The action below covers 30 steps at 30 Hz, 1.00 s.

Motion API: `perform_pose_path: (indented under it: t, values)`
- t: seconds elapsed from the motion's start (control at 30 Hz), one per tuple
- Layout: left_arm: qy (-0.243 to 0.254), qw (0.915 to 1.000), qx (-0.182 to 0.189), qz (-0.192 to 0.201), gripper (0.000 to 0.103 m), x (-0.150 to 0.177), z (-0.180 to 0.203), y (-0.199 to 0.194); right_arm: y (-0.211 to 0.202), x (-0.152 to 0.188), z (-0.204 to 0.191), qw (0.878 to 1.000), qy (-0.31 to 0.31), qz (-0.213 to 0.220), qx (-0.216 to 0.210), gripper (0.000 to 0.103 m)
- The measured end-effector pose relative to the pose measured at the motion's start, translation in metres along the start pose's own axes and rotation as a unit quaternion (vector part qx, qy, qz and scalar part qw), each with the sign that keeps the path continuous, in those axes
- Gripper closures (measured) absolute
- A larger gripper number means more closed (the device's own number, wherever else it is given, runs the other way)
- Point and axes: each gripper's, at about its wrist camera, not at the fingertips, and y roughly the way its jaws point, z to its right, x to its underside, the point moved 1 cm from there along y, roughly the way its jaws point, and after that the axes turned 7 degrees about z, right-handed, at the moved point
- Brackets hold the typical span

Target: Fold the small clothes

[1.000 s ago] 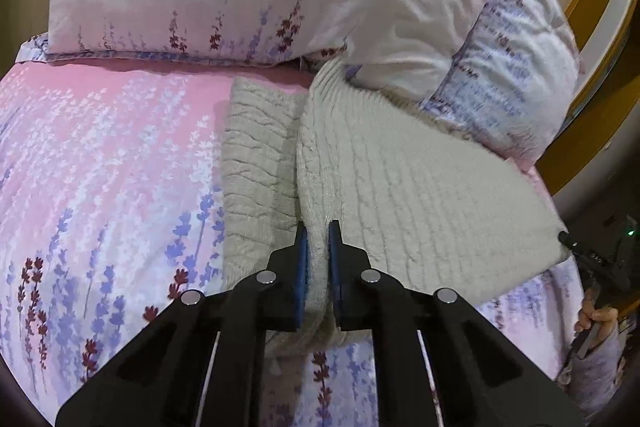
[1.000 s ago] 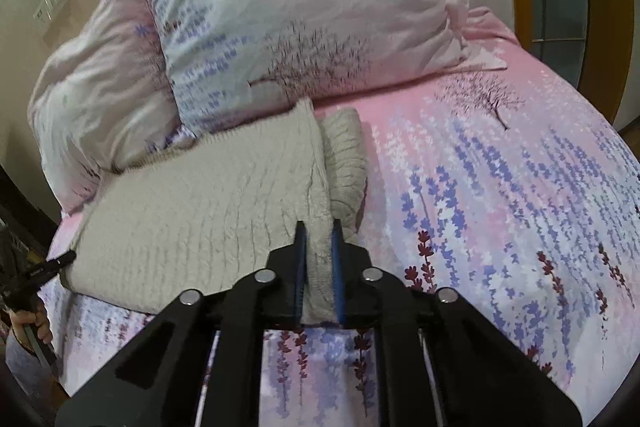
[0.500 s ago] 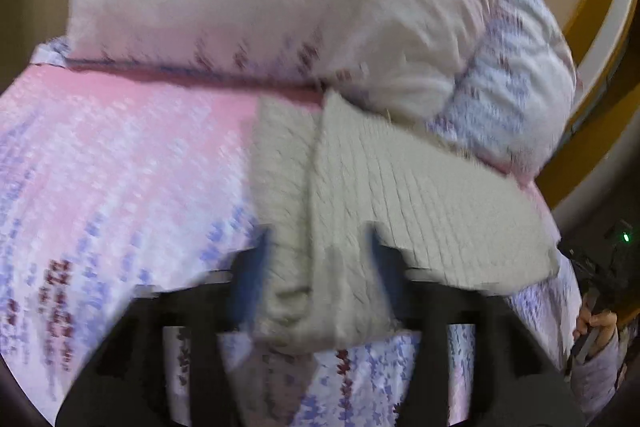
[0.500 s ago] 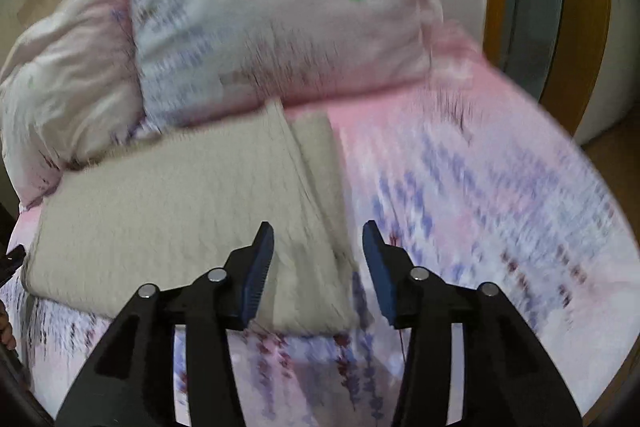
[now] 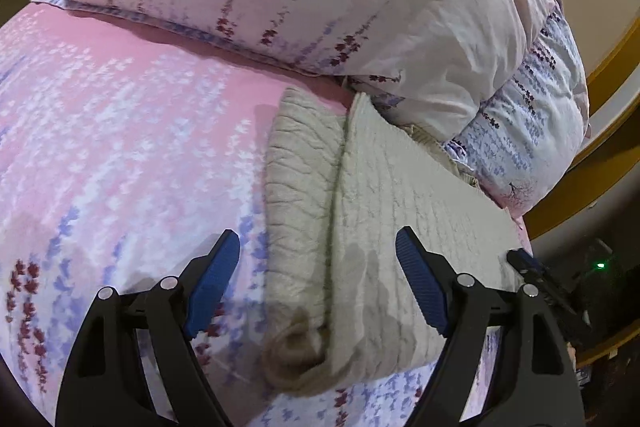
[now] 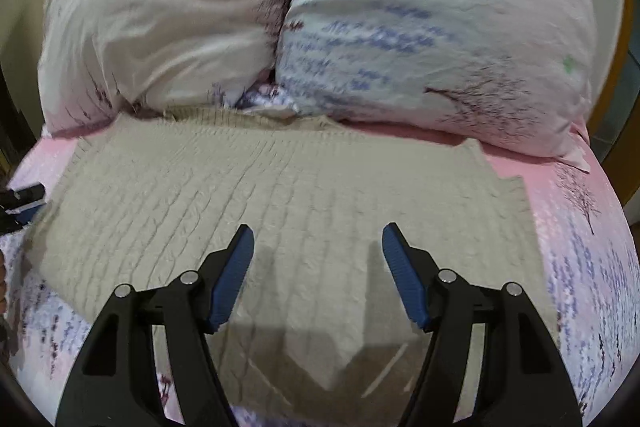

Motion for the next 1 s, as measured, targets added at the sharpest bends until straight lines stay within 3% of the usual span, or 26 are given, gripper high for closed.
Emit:
perform_pose_path:
  t: [0.07,0.13,0.33,0.5,0.6,0.67,0.83,1.0]
  values:
    - [0.006,1.0000,0.000,0.000,0.024,0.000,0.004,0.002,0.011,0.006,-0.008,1.000,-0.011,-0.025,0.015,0.032]
    - [0.008,0.9999,0.005,-0.003,0.028,0.000,0.006,0.005,0.013,0.009,-0.011,0.999,-0.022,-0.015,0.031,0.029]
    - [0.005,1.0000,0.004,-0.004,0.039,0.000,0.012,0.013,0.015,0.009,-0.002,0.999,-0.008,-0.022,0.022,0.026]
    - [-0.006,0.9999,0.001,-0.013,0.055,-0.001,0.012,0.020,0.015,0.010,-0.001,1.000,-0.006,-0.020,0.021,0.025]
    - [-0.016,0.9997,0.006,-0.020,0.075,-0.003,0.014,0.026,0.018,0.009,-0.003,1.000,-0.005,-0.021,0.018,0.025]
    - [-0.029,0.9992,0.019,-0.020,0.082,-0.005,0.016,0.026,0.015,0.009,-0.004,1.000,-0.004,-0.021,0.016,0.025]
    - [-0.047,0.9949,0.090,0.001,0.084,-0.015,0.040,0.016,0.015,0.009,-0.001,1.000,-0.007,-0.023,0.004,0.025]
    - [-0.041,0.9868,0.156,0.016,0.084,-0.022,0.088,0.013,0.016,0.008,-0.001,1.000,-0.011,-0.023,0.000,0.024]
